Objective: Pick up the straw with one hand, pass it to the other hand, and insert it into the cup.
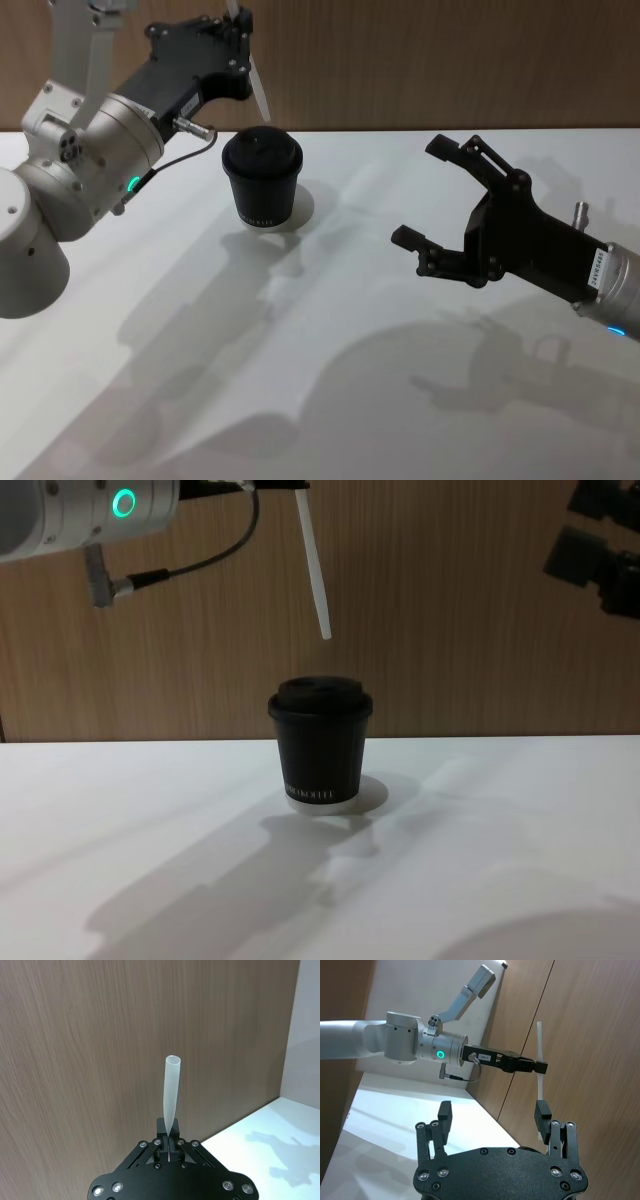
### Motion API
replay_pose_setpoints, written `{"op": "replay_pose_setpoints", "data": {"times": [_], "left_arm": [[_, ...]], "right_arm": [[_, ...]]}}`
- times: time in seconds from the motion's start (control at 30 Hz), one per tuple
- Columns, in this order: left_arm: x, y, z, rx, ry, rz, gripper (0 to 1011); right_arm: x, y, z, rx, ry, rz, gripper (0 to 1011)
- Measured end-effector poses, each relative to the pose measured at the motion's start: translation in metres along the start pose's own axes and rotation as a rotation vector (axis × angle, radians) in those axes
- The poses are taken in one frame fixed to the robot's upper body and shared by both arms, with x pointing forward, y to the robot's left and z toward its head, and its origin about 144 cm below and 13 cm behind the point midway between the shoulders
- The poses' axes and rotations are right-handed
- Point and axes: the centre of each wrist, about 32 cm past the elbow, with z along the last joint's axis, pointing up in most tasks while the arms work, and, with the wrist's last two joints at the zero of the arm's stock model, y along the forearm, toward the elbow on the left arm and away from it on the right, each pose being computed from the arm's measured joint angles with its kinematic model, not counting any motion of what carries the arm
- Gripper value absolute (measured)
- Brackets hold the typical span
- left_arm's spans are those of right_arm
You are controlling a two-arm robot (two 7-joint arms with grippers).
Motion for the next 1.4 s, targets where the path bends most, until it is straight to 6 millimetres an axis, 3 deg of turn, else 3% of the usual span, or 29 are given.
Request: {"op": "replay_pose_setpoints", "data": {"times": [0.77, 1.4], "left_arm": [[0.0004, -0.0028, 0.007, 0.12, 0.039, 0.059, 13], [-0.0044, -0.0063, 0.0081, 0.12, 0.016, 0.098, 12]], "right_arm": [[0.0, 0.0, 0.0, 0.0, 0.0, 0.0, 1001], [0.0, 0.0, 0.0, 0.0, 0.0, 0.0, 1001]]}}
